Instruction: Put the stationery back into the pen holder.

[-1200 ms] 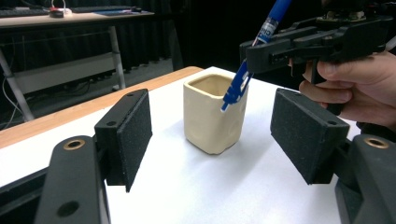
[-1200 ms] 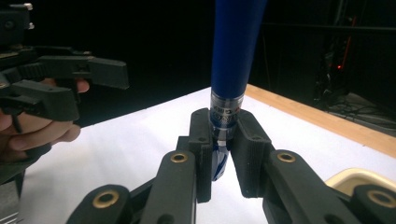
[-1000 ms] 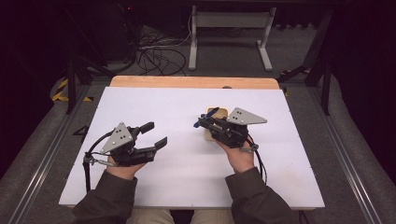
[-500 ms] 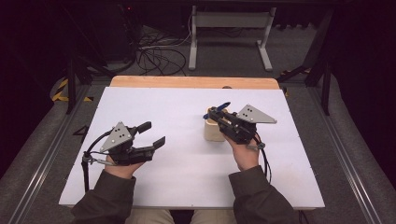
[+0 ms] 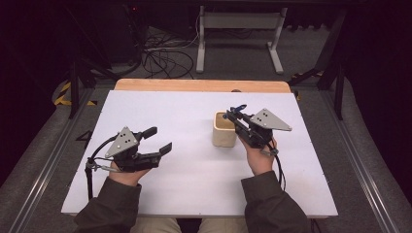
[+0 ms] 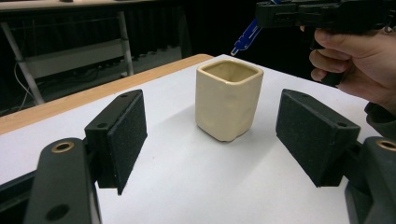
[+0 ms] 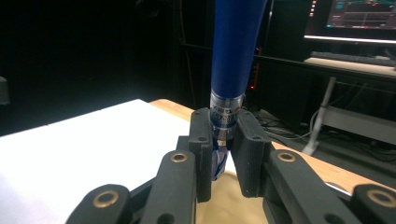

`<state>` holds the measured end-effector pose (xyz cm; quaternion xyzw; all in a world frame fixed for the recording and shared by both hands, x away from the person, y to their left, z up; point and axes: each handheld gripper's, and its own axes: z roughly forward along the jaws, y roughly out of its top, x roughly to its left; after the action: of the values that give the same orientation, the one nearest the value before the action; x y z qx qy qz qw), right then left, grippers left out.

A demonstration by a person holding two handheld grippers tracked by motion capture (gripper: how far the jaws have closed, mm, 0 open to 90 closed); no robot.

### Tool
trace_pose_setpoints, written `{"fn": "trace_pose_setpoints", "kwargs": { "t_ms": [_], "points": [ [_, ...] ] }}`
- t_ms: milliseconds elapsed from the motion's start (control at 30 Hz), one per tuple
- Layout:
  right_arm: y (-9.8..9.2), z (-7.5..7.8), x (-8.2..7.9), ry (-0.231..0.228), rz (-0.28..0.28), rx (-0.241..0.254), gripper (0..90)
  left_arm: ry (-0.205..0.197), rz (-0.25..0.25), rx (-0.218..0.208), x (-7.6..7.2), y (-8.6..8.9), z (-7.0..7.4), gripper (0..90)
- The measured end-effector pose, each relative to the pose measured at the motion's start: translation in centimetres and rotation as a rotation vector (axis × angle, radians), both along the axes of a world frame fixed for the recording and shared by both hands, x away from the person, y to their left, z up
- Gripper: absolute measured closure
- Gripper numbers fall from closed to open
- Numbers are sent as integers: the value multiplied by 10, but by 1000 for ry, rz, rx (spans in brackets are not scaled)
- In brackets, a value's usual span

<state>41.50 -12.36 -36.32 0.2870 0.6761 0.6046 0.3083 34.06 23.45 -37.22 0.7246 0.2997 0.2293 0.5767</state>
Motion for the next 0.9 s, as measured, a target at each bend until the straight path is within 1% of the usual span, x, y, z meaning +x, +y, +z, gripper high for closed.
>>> {"fn": "trace_pose_setpoints", "kwargs": {
  "t_ms": [33, 133, 233, 367, 500, 633, 700, 767, 900],
  "points": [
    [-1, -1, 1, -3, -5, -11, 792, 0, 0, 1, 0, 0, 0, 254],
    [-1, -3, 2, 7, -13, -21, 792, 1, 1, 4, 0, 0, 0, 254],
    [0, -5, 5, 7, -21, -37, 792, 2, 2, 6, 1, 0, -1, 254],
    [0, -10, 8, 21, -28, -51, 792, 3, 1, 7, 1, -1, -1, 254],
    [0, -15, 12, 51, -30, -68, 792, 6, -3, 13, 1, -2, -2, 254],
    [2, -20, 16, 99, -22, -91, 791, 14, -10, 16, 1, -4, -4, 254],
    [4, -23, 19, 128, -18, -109, 791, 10, -12, 25, 1, -4, -4, 254],
    [5, -25, 21, 149, -18, -122, 791, 13, -14, 19, 1, -5, -4, 254],
    [6, -28, 23, 172, -14, -125, 790, 12, -12, 21, 1, -4, -4, 254]
  ]
}}
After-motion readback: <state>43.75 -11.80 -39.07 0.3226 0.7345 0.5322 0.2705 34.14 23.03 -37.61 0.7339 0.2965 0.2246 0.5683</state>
